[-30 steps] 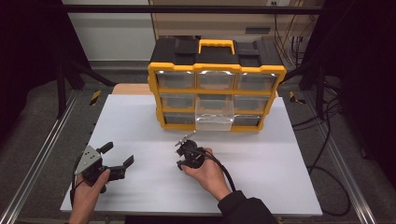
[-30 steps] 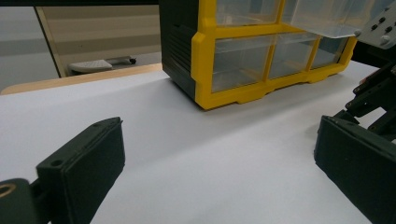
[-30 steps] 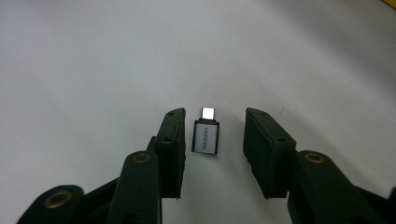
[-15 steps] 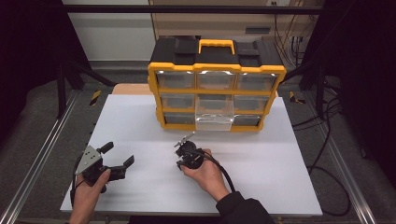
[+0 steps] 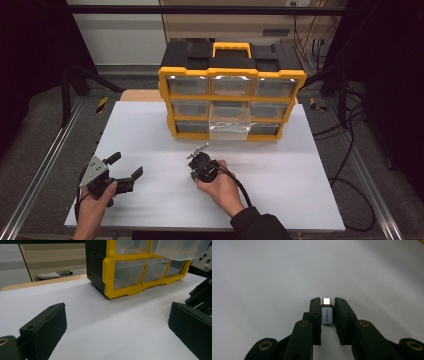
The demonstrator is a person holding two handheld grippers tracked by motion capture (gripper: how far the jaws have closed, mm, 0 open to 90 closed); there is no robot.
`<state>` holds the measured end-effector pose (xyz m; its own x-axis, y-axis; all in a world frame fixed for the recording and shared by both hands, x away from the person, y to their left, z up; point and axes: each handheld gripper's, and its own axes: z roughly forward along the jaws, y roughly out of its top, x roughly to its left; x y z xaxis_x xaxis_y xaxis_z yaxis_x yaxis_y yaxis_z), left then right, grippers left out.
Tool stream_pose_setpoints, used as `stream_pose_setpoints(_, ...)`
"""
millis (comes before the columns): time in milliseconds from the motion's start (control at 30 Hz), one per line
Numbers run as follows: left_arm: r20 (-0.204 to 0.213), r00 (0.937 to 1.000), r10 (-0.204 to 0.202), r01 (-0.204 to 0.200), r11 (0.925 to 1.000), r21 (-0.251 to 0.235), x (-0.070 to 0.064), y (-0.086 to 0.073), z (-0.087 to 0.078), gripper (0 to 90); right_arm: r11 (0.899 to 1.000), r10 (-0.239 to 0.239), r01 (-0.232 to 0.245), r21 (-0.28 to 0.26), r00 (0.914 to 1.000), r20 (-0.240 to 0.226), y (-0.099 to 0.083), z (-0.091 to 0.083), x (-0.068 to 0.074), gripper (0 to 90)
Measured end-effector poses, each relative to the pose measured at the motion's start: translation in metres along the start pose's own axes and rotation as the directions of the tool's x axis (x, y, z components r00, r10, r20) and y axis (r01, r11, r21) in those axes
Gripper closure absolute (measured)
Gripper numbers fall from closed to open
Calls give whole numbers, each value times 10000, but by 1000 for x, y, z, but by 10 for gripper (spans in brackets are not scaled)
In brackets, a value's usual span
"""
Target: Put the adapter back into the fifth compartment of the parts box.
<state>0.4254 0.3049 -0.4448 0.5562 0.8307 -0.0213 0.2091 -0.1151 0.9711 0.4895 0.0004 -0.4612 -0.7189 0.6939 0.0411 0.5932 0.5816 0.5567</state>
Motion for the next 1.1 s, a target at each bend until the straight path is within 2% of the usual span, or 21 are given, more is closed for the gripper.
stream_pose_setpoints(267, -95, 9999, 35, -36, 9999, -106, -2, 2, -1, 15, 9955, -339, 344, -883, 9994, 74, -1, -17, -1, 764)
stream_pose_setpoints(367, -88, 10000, 45, -46, 10000, -65, -2, 2, 0, 15, 9892, -589, 607, -1334, 9981, 171, -3, -25, 2, 764)
stream_pose_setpoints(633, -61, 10000, 58, -58, 10000, -81, -1, 1, -2, 15, 9678, -692, 834, -2377, 9953, 675, -4, -39, 2, 764)
stream_pose_setpoints(900, -136, 9999, -16, 15, 9999, -122, 0, 1, -4, 15, 9509, -538, 810, -2988, 9937, 984, 2, -55, -1, 764)
stream_pose_setpoints(1100, -60, 9999, 162, -161, 9999, 11, -4, 1, -2, 15, 9410, -520, 853, -3275, 9927, 1091, 4, -69, -3, 764)
